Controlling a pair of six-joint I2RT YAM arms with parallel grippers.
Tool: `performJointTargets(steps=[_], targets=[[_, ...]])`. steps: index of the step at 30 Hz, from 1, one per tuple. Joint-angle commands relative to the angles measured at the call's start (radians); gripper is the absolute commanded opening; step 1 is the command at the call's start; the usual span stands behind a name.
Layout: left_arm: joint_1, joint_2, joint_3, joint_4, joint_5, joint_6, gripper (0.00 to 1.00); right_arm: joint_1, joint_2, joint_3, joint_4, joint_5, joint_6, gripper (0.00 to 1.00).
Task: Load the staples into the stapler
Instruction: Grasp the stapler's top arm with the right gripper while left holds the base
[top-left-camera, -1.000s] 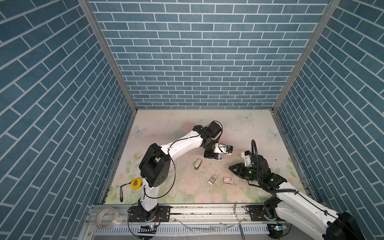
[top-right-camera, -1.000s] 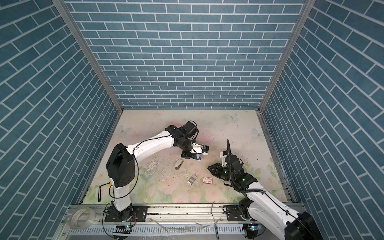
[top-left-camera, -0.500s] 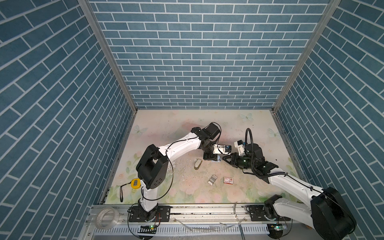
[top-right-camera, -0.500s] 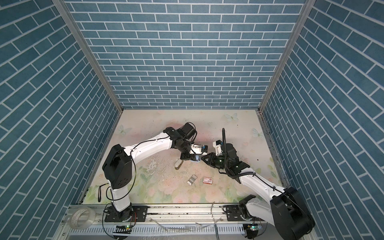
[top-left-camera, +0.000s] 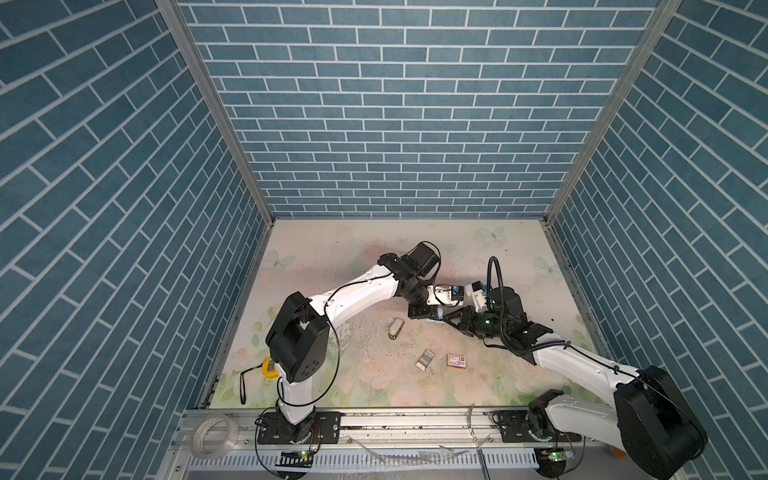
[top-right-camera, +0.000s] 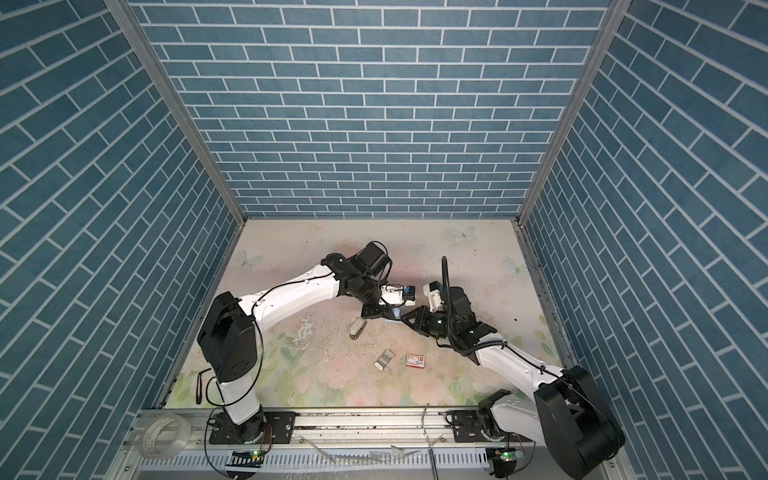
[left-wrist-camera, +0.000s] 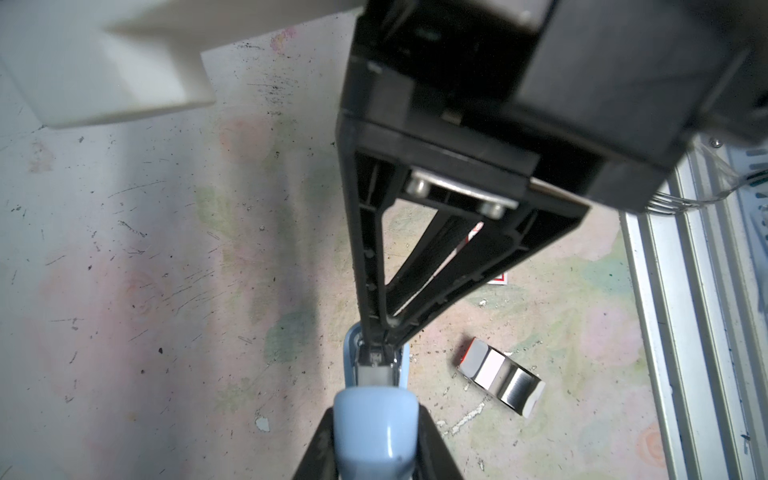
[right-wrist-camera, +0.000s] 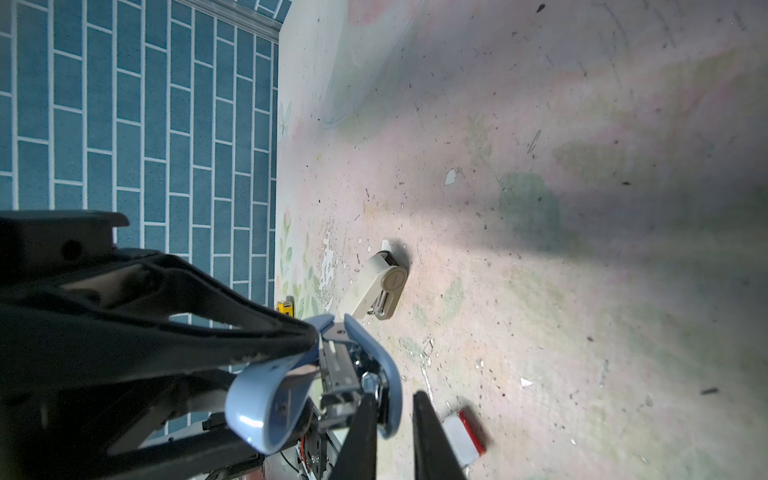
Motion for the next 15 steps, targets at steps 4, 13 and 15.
performJointTargets(steps=[4,13,15], targets=[[0.002,-0.028,0.012,0.013,0.046,-0.035,0.06,-0.005,-0.008,0.000,0.027,-0.005,-0.029,0.18],[0.001,-0.049,0.020,0.034,0.067,-0.078,0.05,-0.005,-0.004,-0.032,0.093,-0.005,-0.003,0.17],[0.001,-0.053,0.019,0.043,0.063,-0.085,0.04,-0.006,-0.007,-0.042,0.107,-0.003,0.006,0.17]])
